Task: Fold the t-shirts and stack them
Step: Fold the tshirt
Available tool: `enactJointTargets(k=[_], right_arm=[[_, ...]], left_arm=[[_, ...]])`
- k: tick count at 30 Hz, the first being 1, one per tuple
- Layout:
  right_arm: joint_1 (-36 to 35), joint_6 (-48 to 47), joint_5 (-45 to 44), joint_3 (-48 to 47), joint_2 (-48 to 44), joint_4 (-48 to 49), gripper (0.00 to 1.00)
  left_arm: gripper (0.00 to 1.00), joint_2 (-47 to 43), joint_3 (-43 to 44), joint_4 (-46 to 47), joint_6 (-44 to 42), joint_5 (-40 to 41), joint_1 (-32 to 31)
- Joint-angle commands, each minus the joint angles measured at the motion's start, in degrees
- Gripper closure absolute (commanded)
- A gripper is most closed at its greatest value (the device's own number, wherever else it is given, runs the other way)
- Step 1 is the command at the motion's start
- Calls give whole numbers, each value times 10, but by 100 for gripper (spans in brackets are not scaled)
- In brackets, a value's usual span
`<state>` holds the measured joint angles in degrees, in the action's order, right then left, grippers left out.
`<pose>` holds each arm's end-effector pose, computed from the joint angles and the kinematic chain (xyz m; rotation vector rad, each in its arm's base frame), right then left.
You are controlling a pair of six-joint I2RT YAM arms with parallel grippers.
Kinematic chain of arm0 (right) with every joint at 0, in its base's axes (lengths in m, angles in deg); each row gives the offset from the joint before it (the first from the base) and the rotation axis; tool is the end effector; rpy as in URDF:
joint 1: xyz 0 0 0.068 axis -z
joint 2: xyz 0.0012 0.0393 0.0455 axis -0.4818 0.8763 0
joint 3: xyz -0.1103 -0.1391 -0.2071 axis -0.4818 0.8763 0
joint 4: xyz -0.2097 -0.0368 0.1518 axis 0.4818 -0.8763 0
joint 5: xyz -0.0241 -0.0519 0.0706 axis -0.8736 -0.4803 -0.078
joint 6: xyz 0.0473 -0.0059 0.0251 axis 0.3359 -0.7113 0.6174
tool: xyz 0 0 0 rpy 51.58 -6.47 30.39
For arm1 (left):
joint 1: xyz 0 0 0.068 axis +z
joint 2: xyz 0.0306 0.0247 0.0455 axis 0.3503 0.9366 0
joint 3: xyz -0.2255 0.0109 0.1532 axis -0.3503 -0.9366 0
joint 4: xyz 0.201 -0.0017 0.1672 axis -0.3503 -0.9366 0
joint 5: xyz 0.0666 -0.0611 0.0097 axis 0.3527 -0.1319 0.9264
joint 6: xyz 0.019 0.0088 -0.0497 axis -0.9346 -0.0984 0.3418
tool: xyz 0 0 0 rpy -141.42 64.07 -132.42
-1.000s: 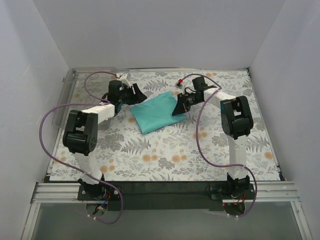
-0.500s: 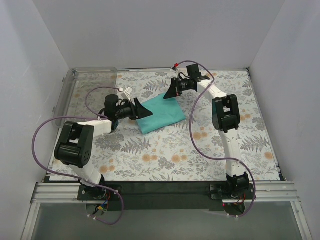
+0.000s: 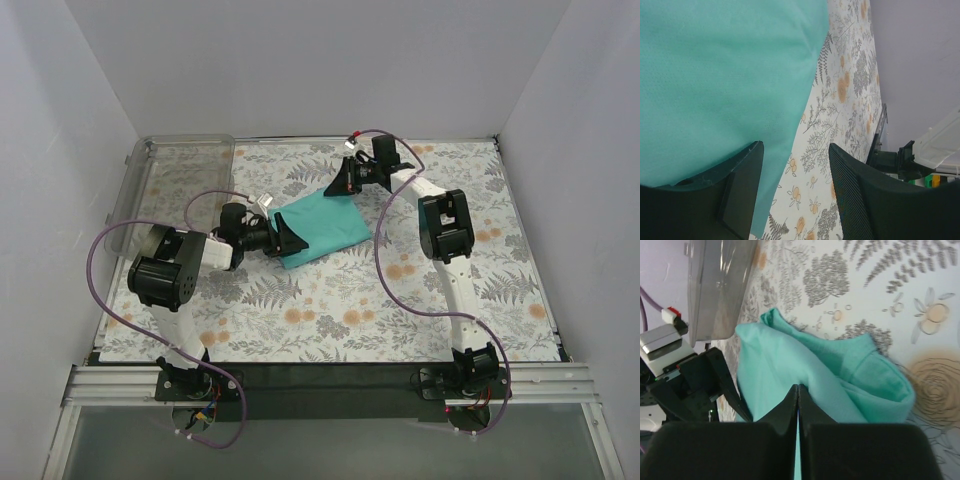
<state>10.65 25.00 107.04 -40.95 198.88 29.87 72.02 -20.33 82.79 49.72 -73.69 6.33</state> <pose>0.5270 0.2036 0.1394 -0.4264 2.1932 1.4866 0.3245 -0.1097 0.1187 -0.7199 2.3822 -1.7278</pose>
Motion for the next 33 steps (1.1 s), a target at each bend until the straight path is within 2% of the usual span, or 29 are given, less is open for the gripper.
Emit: enactJointTargets(k=[1,6,16,22,23,24,26,27,29,30,31,32,33], right_arm=[[15,55,-31,-1,25,44,99],[41,94,-48,11,43,80,99],[75,146,2,4,59,140,99],[96,114,37,16,7,137,99],[99,83,43,24,-17,131,97],[104,61,48,41,-30,99,90],[106,-11,37,46,-69,27,83],[105,-107,25,47,-82,-62,77],[103,-187,-22,72,-130,-134,69],[103,-261,-39,89,-152,-175,64],[102,-293,-87,137,-173,-187,59],[102,-324,-112,164,-216,-194,46],[102,-366,-141,198,-238,-195,40]], left_arm=[[49,-10,-13,-1,-13,4,-2],[49,-7,-11,-15,-23,7,-2],[49,-7,10,-55,-51,12,-2],[48,-47,61,-110,-76,26,-2],[48,-56,67,-120,-86,35,-2],[47,-83,81,-141,-96,58,-2],[45,-116,89,-165,-113,95,-2],[44,-152,92,-187,-133,114,-2],[42,-201,87,-207,-155,190,-2],[42,-226,80,-219,-175,220,-2],[41,-286,61,-225,-181,275,-2],[38,-312,51,-229,-188,303,-2],[33,-345,42,-242,-197,324,-2]])
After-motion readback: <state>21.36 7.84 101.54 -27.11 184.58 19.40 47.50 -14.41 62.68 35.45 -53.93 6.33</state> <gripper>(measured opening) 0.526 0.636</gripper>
